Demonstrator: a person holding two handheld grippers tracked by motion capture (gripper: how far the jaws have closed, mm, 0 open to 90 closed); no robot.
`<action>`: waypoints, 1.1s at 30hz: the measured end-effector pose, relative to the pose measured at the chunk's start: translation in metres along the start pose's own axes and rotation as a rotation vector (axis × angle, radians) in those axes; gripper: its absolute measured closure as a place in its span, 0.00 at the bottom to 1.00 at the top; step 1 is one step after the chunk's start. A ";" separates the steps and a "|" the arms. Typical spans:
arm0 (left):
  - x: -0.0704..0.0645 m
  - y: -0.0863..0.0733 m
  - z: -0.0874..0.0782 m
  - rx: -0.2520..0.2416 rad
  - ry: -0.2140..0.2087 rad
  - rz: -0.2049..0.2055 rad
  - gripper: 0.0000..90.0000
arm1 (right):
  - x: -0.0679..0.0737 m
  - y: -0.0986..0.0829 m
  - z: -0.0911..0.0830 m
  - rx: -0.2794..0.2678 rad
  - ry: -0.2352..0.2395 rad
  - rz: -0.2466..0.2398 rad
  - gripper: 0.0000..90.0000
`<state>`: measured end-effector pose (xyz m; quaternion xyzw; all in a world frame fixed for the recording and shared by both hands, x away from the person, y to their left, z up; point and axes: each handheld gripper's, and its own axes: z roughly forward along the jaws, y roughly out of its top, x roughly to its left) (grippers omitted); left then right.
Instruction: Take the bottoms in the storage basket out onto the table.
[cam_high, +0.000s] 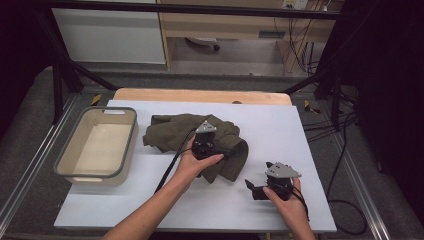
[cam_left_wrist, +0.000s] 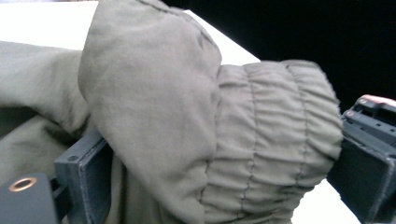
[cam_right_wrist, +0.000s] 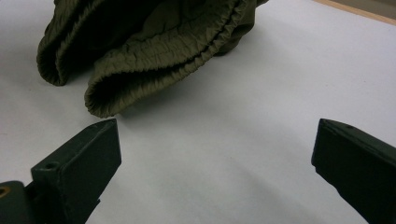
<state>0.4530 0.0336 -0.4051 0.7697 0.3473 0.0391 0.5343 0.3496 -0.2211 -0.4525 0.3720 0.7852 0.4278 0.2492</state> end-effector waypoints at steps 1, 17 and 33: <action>-0.001 0.001 -0.001 -0.003 -0.001 -0.003 0.08 | 0.000 0.000 0.000 0.000 0.001 0.000 0.02; 0.000 0.010 -0.019 -0.066 0.003 -0.005 0.08 | 0.000 0.000 0.001 0.000 0.001 0.000 0.02; 0.004 0.012 -0.025 -0.068 0.016 0.008 0.07 | 0.000 0.000 0.001 0.001 -0.001 0.000 0.02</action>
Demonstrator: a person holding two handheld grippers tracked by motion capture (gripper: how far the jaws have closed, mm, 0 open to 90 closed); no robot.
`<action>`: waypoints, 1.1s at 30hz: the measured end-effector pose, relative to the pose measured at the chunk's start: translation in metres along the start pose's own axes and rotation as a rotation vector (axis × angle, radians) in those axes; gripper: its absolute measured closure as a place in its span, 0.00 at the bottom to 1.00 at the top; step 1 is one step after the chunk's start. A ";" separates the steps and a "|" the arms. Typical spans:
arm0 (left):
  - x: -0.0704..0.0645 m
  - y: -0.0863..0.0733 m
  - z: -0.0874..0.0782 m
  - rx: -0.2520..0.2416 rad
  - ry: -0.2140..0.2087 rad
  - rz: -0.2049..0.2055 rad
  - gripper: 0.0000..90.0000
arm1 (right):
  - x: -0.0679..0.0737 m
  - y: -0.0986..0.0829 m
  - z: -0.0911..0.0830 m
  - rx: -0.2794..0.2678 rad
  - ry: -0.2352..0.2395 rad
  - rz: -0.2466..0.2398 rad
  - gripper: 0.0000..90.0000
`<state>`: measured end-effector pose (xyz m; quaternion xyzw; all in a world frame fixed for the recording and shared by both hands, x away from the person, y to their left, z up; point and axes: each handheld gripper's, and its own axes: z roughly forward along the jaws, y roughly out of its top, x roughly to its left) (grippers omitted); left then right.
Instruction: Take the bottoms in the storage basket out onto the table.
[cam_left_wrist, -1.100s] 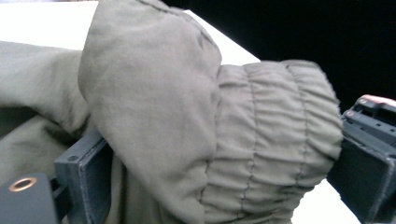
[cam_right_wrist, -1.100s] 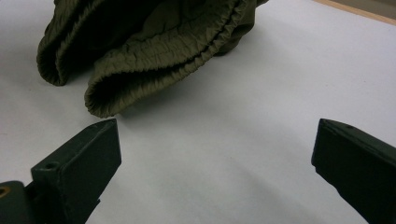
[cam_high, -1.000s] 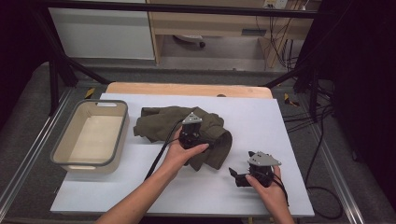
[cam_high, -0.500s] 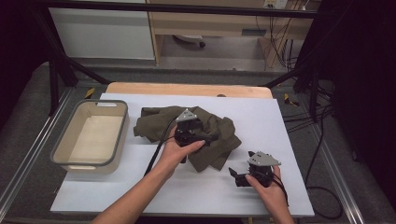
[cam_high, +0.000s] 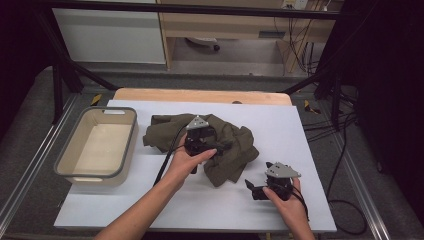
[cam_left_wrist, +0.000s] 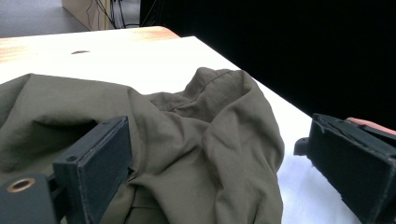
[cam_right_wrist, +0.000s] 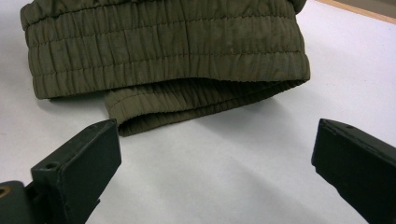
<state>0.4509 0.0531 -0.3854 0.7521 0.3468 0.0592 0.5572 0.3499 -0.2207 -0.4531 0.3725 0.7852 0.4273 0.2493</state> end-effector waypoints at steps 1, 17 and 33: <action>0.000 0.000 0.000 0.001 0.002 0.004 0.07 | 0.000 0.000 0.000 0.002 -0.001 0.001 0.02; 0.000 0.000 -0.009 0.007 0.026 0.041 0.07 | 0.000 0.000 -0.001 -0.003 -0.005 0.002 0.02; 0.006 -0.009 -0.042 0.034 0.072 0.057 0.08 | 0.000 0.000 -0.001 0.000 -0.006 -0.001 0.02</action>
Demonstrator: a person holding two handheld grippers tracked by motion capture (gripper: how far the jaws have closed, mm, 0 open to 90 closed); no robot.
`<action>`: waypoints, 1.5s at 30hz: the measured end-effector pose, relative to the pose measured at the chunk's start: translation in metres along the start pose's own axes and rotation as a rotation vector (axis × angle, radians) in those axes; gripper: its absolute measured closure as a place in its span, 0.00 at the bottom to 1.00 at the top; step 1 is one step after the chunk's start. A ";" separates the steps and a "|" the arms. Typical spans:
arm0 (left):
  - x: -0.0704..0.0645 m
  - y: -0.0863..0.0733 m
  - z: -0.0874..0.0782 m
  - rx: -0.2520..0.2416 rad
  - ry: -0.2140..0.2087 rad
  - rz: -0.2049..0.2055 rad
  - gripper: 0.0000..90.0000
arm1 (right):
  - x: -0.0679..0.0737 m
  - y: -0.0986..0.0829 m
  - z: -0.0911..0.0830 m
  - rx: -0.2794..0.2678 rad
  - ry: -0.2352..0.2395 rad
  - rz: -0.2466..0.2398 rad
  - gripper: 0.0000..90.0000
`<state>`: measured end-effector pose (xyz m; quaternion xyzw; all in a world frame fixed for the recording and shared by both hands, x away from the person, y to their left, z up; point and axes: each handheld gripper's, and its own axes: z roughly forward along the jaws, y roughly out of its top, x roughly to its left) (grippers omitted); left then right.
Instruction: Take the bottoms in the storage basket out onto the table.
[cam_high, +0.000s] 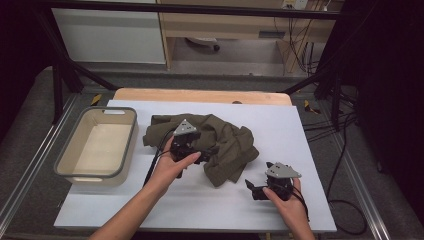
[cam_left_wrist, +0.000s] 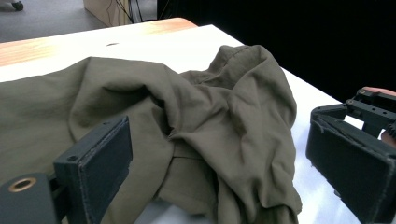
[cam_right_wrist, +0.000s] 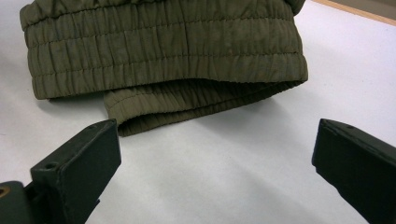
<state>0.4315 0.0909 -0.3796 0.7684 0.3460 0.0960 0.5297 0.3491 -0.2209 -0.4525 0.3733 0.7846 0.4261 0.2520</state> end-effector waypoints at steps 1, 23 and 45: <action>0.001 0.001 -0.002 -0.002 0.003 0.001 0.08 | 0.000 0.000 0.000 0.000 0.000 0.001 0.02; 0.024 0.012 -0.057 -0.031 0.107 0.025 0.08 | 0.000 0.000 0.000 0.003 -0.007 0.001 0.02; 0.048 0.008 -0.103 -0.077 0.171 0.014 0.08 | 0.000 0.000 0.000 0.001 -0.009 0.002 0.02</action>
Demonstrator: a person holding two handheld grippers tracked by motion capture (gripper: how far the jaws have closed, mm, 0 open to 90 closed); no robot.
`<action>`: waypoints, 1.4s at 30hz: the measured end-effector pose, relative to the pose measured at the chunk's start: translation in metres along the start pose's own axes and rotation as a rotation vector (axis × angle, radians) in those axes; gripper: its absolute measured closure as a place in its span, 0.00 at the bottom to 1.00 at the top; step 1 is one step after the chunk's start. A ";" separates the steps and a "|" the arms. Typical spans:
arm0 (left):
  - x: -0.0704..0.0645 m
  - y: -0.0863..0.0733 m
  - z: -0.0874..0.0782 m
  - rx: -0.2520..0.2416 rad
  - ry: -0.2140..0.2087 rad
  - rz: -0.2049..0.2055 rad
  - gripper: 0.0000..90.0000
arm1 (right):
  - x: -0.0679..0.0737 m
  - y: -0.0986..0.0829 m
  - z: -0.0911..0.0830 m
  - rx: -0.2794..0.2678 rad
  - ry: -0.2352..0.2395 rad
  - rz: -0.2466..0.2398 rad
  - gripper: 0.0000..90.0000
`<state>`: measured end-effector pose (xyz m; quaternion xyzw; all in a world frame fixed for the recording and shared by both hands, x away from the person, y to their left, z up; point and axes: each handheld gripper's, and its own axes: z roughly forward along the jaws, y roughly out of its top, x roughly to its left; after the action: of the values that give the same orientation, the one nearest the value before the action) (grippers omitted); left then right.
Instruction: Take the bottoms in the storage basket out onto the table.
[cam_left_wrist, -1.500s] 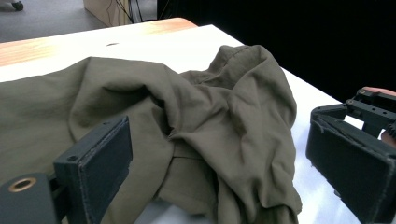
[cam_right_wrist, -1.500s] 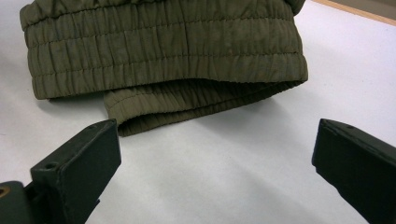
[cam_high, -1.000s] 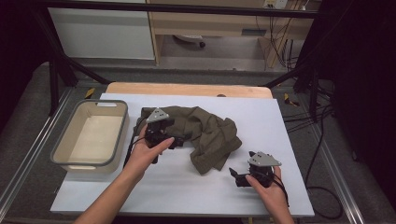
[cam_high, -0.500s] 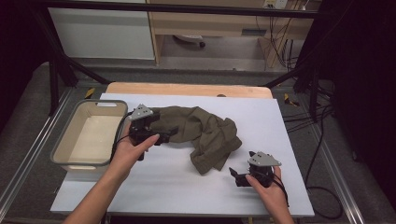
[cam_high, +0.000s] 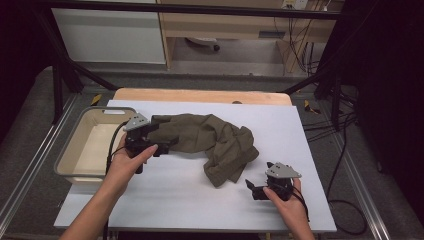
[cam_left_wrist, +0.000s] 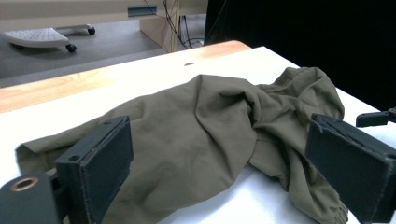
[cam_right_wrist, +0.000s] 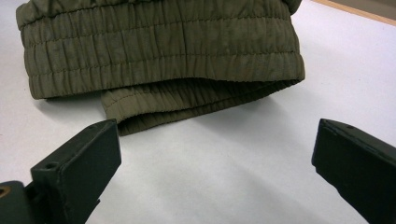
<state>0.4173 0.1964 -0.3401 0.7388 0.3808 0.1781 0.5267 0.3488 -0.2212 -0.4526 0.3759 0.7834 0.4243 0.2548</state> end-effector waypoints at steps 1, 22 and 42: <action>0.001 0.001 -0.002 -0.001 0.001 -0.001 0.08 | 0.000 0.000 0.000 0.000 0.000 0.000 0.02; 0.017 0.000 -0.029 -0.041 0.038 -0.018 0.03 | 0.000 0.000 0.000 -0.001 -0.001 0.003 0.02; 0.030 -0.005 -0.056 -0.064 0.064 -0.023 0.04 | -0.001 -0.001 -0.002 -0.003 -0.006 0.010 0.02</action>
<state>0.3978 0.2555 -0.3279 0.7111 0.4001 0.2078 0.5396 0.3482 -0.2231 -0.4522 0.3808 0.7801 0.4257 0.2554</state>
